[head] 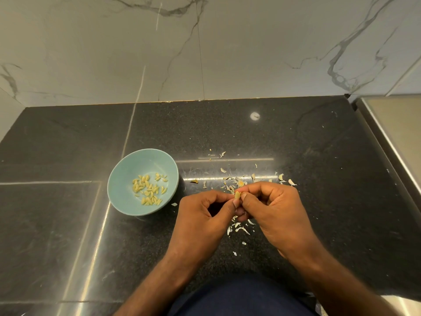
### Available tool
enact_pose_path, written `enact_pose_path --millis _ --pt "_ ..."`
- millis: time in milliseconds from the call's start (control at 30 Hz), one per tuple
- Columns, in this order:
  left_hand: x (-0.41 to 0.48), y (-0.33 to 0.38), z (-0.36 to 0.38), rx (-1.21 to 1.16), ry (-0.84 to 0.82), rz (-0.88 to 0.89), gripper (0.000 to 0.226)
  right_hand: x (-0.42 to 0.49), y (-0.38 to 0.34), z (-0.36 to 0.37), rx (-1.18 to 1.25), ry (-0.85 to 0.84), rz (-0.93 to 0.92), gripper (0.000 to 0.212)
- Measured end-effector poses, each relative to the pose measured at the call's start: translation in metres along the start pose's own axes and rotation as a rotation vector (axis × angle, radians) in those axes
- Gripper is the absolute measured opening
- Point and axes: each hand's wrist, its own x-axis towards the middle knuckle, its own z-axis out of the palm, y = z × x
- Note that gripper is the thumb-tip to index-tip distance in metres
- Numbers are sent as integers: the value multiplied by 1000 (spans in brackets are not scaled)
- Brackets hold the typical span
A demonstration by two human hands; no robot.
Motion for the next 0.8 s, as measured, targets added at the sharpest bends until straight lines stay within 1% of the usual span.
enact_pose_path --millis 167,233,300,367,400,433,500,533,567,600,700,733,800 --pt "1 -3 0 6 3 -2 11 2 -1 -1 15 4 23 13" --pt "3 -4 0 -46 18 -28 9 3 0 -4 26 16 47 13" --pt "5 -4 -2 -136 34 -68 12 3 1 -6 92 37 50 18" --pt "6 -6 -3 -173 36 -85 17 1 0 -10 132 60 30 25" --pt "7 -7 -3 -175 32 -90 16 2 1 -11 101 65 16 29" --pt "7 -7 -3 -173 26 -95 14 3 2 -12 16 65 -6 27" --pt "7 -9 -2 -169 9 -104 13 6 4 -15 -237 3 -11 10" --pt "7 -9 -2 -167 -5 -106 13 7 7 -15 -334 -36 11 29" --pt "7 -10 -2 -163 -24 -104 13 8 6 -15 -349 -56 10 43" --pt "7 -10 -2 -164 -45 -101 14 7 4 -16 -330 -60 0 45" --pt "6 -9 -5 -177 -114 -97 20 4 -4 -14 -172 -112 -44 27" --pt "6 -9 -5 -178 -138 -94 21 3 -6 -14 -141 -139 -44 25" --pt "5 -7 -6 -190 -172 -90 23 4 -4 -13 -143 -164 -59 20"
